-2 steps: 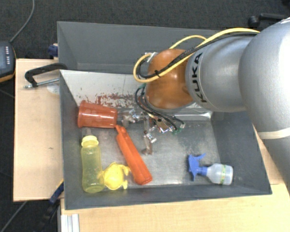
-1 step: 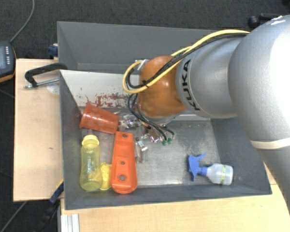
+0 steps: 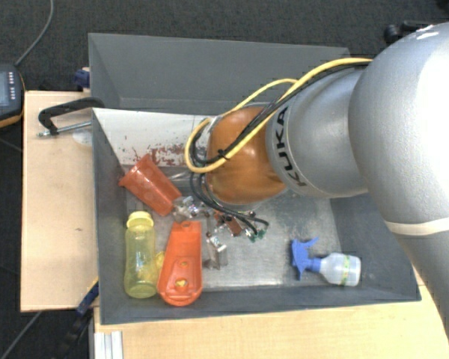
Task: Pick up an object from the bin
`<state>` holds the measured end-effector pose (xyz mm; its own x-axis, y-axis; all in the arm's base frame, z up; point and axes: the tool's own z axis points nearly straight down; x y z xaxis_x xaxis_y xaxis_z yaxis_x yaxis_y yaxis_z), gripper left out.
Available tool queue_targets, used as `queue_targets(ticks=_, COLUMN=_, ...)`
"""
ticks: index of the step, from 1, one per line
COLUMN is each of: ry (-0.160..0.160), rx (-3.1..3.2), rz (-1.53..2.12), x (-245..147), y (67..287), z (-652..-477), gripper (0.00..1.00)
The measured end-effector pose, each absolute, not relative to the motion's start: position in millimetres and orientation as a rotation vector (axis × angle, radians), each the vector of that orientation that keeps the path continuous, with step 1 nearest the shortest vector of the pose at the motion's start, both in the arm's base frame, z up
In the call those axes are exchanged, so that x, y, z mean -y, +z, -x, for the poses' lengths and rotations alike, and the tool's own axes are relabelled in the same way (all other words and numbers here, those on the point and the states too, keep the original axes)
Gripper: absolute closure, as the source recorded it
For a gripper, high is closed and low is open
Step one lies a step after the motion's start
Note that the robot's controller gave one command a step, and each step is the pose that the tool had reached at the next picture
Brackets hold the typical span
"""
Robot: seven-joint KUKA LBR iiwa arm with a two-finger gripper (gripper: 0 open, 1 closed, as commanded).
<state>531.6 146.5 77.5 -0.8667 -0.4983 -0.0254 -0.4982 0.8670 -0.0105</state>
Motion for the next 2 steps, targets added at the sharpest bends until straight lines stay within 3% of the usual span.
queue_targets(ticks=1, ry=-0.018, rx=-2.724, rz=1.507, x=-173.0, y=75.5, z=-587.1, gripper=1.0)
queue_targets(ticks=2, ry=-0.018, rx=-2.725, rz=1.506, x=-172.9, y=75.4, z=-587.0, gripper=1.0)
